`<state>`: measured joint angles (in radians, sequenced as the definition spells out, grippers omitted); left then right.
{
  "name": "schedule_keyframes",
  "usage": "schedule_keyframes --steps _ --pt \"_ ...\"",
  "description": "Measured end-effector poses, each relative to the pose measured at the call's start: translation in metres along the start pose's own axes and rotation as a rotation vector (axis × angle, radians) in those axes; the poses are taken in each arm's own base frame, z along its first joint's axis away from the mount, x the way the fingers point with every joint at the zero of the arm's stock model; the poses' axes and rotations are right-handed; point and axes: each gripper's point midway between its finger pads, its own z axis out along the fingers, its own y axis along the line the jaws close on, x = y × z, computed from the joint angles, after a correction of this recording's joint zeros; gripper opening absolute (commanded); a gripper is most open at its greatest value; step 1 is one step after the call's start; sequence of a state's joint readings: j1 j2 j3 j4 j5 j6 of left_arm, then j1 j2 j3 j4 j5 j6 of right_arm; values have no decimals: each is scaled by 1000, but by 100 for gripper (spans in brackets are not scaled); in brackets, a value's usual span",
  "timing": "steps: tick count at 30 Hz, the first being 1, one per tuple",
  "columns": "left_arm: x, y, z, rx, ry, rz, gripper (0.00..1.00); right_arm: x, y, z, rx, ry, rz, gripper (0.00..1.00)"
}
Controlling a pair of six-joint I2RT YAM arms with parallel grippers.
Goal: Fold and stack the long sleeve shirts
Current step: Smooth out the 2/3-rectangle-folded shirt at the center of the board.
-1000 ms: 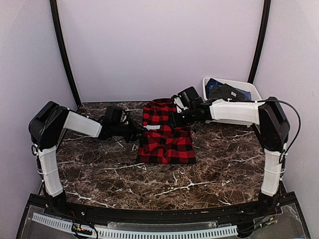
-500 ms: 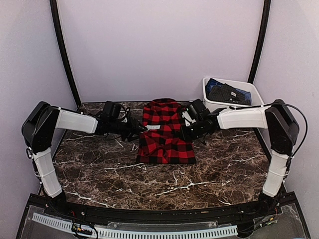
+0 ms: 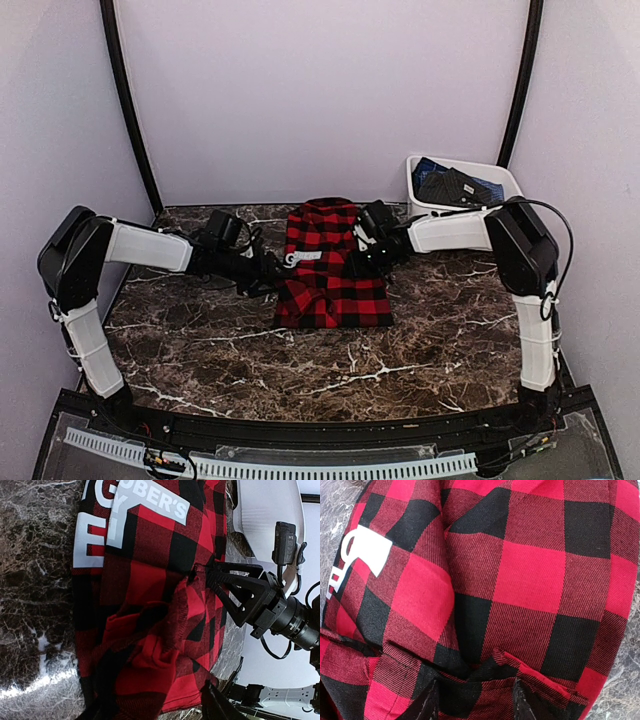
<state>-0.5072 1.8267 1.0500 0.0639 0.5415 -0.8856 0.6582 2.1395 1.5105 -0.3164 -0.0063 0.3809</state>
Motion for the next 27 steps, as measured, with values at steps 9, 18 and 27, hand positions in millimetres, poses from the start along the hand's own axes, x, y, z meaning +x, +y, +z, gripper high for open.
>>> schedule_keyframes --steps 9,18,27 --pt "2 -1 4 9 26 7 45 0 -1 -30 18 -19 -4 51" --pt "-19 -13 31 69 28 -64 25 -2 46 -75 -55 -110 -138 55" --pt "-25 -2 46 76 34 -176 24 50 106 -87 -55 -114 -396 68"
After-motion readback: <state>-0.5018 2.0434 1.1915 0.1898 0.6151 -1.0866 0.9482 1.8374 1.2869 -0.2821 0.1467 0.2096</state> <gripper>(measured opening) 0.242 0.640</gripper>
